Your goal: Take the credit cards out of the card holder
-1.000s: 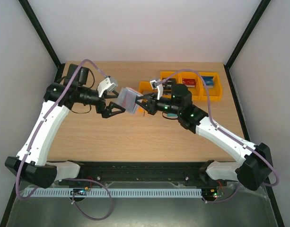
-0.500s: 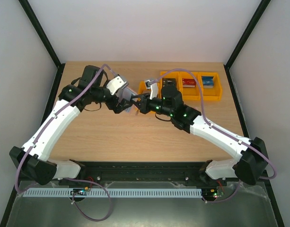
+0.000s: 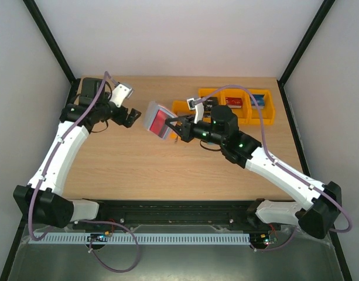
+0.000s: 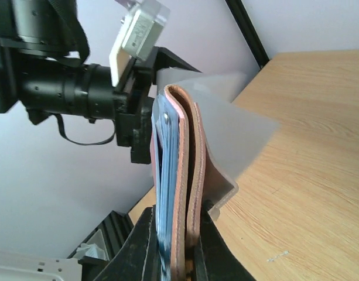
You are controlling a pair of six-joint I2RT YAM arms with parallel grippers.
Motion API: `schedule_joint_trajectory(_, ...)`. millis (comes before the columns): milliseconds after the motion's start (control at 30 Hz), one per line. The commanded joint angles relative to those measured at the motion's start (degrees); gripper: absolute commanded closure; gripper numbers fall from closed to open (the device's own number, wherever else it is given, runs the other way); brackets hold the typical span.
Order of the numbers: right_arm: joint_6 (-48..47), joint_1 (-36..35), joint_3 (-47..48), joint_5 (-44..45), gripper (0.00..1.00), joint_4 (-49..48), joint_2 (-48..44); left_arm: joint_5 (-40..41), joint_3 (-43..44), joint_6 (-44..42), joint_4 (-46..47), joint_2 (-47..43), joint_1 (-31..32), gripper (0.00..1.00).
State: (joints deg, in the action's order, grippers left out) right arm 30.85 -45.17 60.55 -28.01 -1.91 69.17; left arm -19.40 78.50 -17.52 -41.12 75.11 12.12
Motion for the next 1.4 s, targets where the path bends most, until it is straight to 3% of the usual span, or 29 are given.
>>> schedule_joint_trajectory(0, -0.72, 1.18, 0.63, -1.34, 0.98, 1.27, -2.41, 0.08, -0.87, -0.04, 2.17, -0.06, -2.86, 0.01)
schedule_joint_trajectory(167, -1.58, 1.57, 4.14, 7.68, 0.99, 10.60, 0.47, -6.43, -0.08, -2.14, 1.03, -1.22, -7.01, 0.01)
schedule_joint_trajectory(300, -1.19, 1.54, 8.76, 15.57, 0.98, 19.89, 5.34, -6.58, 2.11, -1.77, -0.25, -1.60, -8.67, 0.01)
schedule_joint_trajectory(400, 0.02, 1.18, 12.13, 23.26, 0.98, 26.06, 9.20, -7.14, 2.98, 2.80, -1.16, -2.18, -7.29, 0.01)
schedule_joint_trajectory(467, -0.39, 0.70, 13.68, 25.14, 0.98, 28.27, 11.03, -10.51, 3.64, 2.73, -3.83, -2.58, -2.88, 0.11)
schedule_joint_trajectory(567, -1.89, 0.48, 13.15, 18.85, 0.98, 25.19, 11.02, -19.87, 3.11, 2.61, -8.07, -2.36, 4.75, 0.30)
schedule_joint_trajectory(633, -2.19, 0.43, 10.92, 13.42, 0.98, 19.14, 9.14, -30.62, 1.13, 2.12, -8.87, -2.16, 6.02, 0.44)
schedule_joint_trajectory(700, -2.15, 0.84, 8.47, 9.97, 0.98, 14.55, 7.17, -33.83, -0.92, 3.96, -6.86, -2.04, 6.00, 0.59)
schedule_joint_trajectory(733, -2.05, 1.13, 7.31, 7.54, 0.98, 12.15, 6.46, -34.05, -2.35, 5.93, -5.25, -2.14, 6.01, 0.61)
schedule_joint_trajectory(833, -1.55, 1.40, 3.22, -4.08, 0.98, 3.61, 4.16, -32.55, -6.76, 10.03, -0.47, -2.47, 5.27, 0.58)
schedule_joint_trajectory(900, -1.58, 1.40, 0.95, -10.53, 0.98, -1.14, 2.99, -30.88, -7.72, 10.63, 0.68, -2.80, 3.99, 0.41)
schedule_joint_trajectory(967, -3.06, 1.40, 0.03, -14.41, 0.98, -2.63, 2.10, -30.64, -7.50, 10.32, 0.87, -3.21, 1.99, 0.30)
schedule_joint_trajectory(1100, -3.63, 1.40, -2.12, -19.89, 0.98, -6.84, 0.22, -32.15, -7.85, 7.11, -0.95, -4.12, 1.33, 0.24)
schedule_joint_trajectory(1200, -2.70, 1.44, -3.30, -21.04, 0.98, -10.97, -0.22, -40.87, -10.22, 4.57, -2.89, -4.73, 2.02, 0.25)
schedule_joint_trajectory(1367, -1.37, 1.44, -3.52, -21.83, 0.99, -14.39, 0.87, -47.19, -9.53, -1.87, -7.77, -4.93, 3.13, 0.45)
